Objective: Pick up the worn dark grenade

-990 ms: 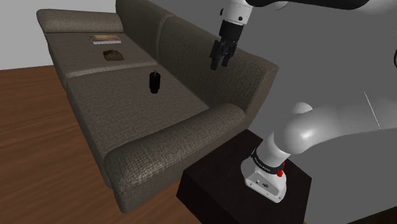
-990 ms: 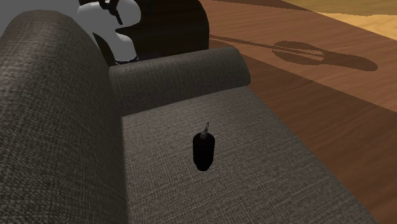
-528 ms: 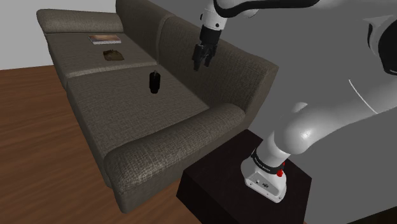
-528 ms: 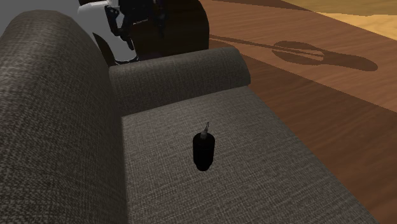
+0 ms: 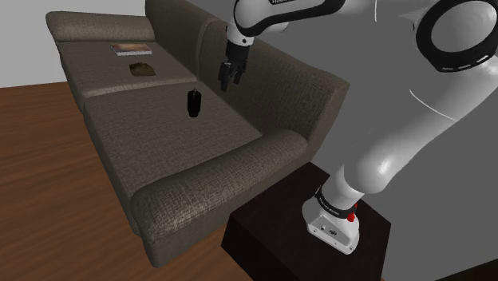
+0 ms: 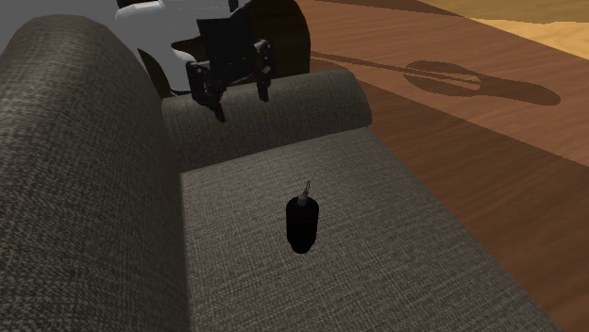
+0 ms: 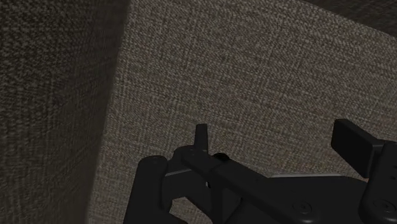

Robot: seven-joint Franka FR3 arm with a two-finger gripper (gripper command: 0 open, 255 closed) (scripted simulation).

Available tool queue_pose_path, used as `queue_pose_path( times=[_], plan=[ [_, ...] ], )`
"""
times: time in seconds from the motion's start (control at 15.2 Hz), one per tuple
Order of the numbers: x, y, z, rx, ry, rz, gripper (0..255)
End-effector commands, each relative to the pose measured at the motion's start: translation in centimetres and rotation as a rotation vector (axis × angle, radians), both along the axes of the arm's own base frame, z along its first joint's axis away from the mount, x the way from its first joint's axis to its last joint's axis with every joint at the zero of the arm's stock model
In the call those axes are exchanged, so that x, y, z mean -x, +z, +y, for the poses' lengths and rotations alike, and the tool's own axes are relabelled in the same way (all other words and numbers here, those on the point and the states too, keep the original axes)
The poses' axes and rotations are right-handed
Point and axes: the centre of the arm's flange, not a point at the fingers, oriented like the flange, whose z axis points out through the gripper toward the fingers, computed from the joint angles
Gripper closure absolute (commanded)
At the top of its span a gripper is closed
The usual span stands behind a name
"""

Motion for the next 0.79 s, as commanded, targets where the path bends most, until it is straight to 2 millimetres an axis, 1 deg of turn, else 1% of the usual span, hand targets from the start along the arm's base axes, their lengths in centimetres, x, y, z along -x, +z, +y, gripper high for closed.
queue_pose_path(
  times=[0.0,0.73],
  plan=[
    [-2.3,-1.0,0.2,0.009,0.023,-0.011,0],
    [-14.8,-6.6,2.8,0.058,0.142,-0.064,0]
  ],
)
